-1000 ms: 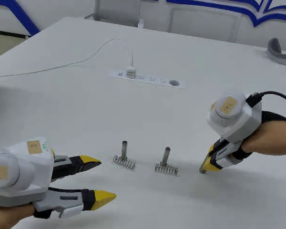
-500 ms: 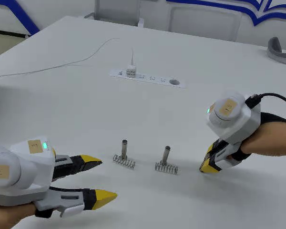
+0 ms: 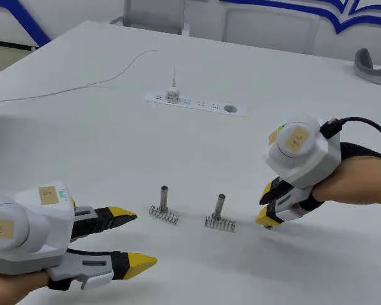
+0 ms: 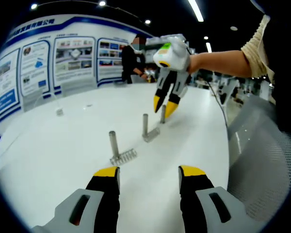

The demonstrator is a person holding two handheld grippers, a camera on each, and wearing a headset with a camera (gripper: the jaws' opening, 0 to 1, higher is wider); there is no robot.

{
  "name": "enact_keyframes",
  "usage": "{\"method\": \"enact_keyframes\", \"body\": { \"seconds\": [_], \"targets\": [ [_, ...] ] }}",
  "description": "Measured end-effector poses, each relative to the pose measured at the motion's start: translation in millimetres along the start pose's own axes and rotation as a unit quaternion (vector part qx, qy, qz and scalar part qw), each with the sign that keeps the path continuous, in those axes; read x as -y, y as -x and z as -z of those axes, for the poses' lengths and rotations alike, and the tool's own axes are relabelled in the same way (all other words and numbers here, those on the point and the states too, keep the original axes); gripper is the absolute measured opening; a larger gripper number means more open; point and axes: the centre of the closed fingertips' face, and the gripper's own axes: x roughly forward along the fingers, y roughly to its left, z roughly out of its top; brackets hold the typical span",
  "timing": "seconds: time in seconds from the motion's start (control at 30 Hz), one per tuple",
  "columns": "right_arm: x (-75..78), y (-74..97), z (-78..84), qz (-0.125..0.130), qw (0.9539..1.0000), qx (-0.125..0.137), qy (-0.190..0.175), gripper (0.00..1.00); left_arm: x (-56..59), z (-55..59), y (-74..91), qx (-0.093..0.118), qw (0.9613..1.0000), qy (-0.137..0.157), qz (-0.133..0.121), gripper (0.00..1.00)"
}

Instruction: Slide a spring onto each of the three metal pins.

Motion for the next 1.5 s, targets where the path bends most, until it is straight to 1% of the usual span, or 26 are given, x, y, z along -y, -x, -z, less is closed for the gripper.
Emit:
{"method": "enact_keyframes", "body": {
  "seconds": [0.1, 0.43, 0.67, 0.87, 1.07, 1.5],
  "targets": [
    [-3.8, -4.4, -6.5, -0.005, 1.0000, 0.004, 0.006, 0.21, 1.2, 0.4, -0.1, 0.001, 1.0000, 0.001, 0.000, 0.49],
    [-15.3, -22.3, -17.8, -0.026, 0.9995, 0.009, 0.014, 0.18, 2.3, 1.7, -0.5, -0.002, 1.0000, 0.002, 0.002, 0.49],
    [-16.5, -32.1, -21.4, -0.033, 0.9993, 0.011, 0.014, 0.18, 1.7, 2.8, -0.8, -0.003, 1.0000, 0.002, 0.004, 0.48],
    [-16.6, -40.2, -18.5, -0.038, 0.9992, 0.004, 0.012, 0.18, 1.2, 2.8, -0.5, -0.003, 1.0000, 0.003, 0.003, 0.48],
    [-17.6, -43.3, -16.0, -0.042, 0.9991, -0.001, 0.009, 0.17, 1.1, 4.0, -0.4, -0.004, 1.0000, 0.004, 0.003, 0.48],
    [-19.2, -44.3, -17.3, -0.049, 0.9988, 0.000, 0.004, 0.14, 1.4, 3.0, -1.4, -0.004, 1.0000, 0.003, 0.003, 0.48]
  ]
}}
